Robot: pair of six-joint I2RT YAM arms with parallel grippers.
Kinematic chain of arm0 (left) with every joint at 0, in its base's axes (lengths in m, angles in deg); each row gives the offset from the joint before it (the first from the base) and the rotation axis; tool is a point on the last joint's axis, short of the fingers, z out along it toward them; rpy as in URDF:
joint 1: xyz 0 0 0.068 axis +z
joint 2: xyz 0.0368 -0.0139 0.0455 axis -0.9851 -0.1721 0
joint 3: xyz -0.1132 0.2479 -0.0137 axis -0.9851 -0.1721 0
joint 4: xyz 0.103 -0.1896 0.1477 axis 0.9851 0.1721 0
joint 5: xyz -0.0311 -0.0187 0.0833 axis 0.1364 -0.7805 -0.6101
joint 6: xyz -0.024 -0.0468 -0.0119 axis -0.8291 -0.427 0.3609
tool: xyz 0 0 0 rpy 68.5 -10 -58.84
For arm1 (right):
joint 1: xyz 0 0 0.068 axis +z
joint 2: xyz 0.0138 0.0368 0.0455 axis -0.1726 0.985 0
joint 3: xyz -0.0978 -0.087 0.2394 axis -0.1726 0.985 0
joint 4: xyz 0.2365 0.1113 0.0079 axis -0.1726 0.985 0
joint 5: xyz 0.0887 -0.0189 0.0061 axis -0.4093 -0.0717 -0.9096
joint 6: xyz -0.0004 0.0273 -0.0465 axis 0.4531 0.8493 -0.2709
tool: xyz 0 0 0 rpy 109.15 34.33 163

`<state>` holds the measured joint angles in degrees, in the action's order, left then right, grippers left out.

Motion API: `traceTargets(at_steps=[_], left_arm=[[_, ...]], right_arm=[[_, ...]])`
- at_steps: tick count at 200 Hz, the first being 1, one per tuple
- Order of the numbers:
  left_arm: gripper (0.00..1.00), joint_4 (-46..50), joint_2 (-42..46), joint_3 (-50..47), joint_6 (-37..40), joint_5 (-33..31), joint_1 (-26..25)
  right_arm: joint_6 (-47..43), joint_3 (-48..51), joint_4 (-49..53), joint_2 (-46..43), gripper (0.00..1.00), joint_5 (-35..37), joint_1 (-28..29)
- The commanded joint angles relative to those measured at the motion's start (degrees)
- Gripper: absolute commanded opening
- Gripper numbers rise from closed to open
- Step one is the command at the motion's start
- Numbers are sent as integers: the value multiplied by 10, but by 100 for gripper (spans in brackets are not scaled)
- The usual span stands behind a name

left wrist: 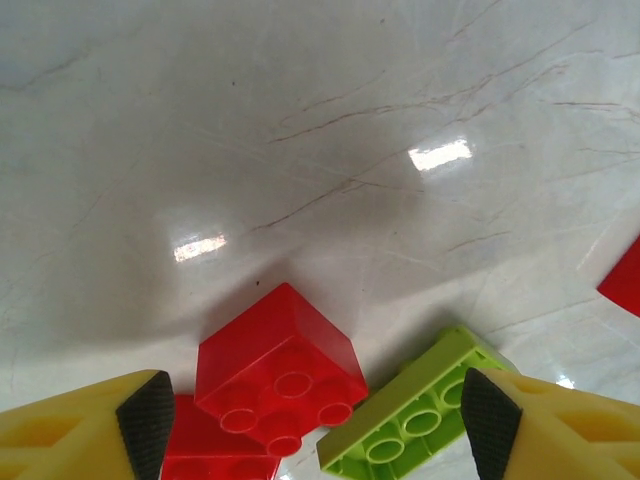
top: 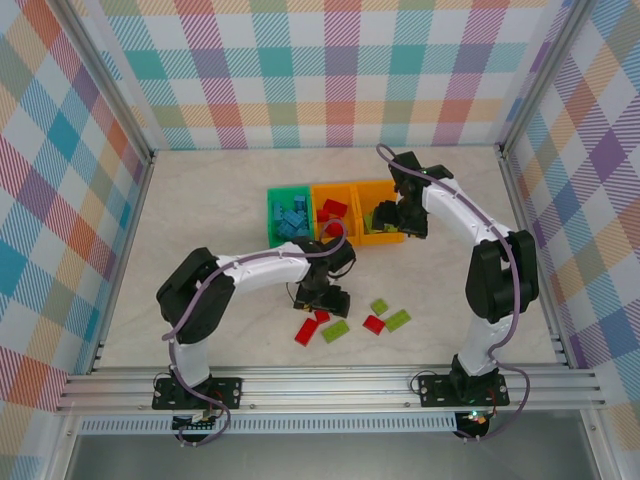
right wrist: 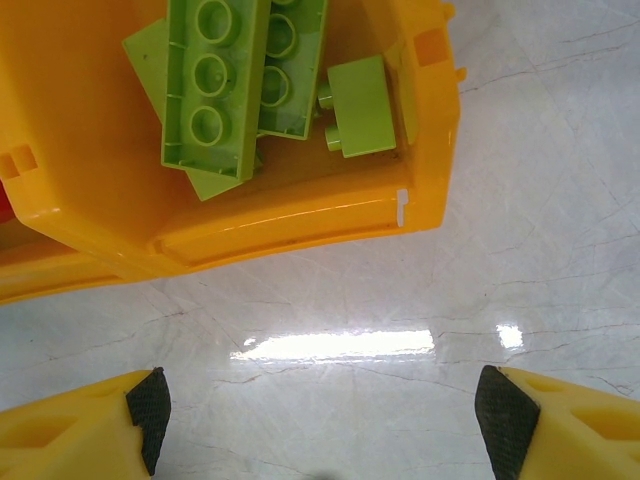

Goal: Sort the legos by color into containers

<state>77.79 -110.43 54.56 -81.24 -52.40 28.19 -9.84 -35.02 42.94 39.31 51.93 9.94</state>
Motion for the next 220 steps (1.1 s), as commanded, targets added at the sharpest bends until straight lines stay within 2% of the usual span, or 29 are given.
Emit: traceTargets(at_steps=[1, 49, 73, 127, 169, 220], left_arm=[[74, 23, -11, 12, -17, 6, -6], [72, 37, -15, 14, -28, -4, -7], [66, 40, -22, 21, -28, -2, -8], [61, 48, -31, 20, -31, -8, -10], [52, 50, -45, 30, -30, -13, -10], [51, 78, -83, 86, -10, -50, -8]], right_arm=[[-1, 6, 9, -21, 82, 10, 0], [-9, 6, 10, -20, 82, 15, -2], [-11, 6, 9, -17, 83, 14, -2], [-15, 11, 8, -18, 83, 14, -7], [-15, 16, 6, -23, 83, 14, -11], [-15, 26, 3, -33, 83, 14, -13]])
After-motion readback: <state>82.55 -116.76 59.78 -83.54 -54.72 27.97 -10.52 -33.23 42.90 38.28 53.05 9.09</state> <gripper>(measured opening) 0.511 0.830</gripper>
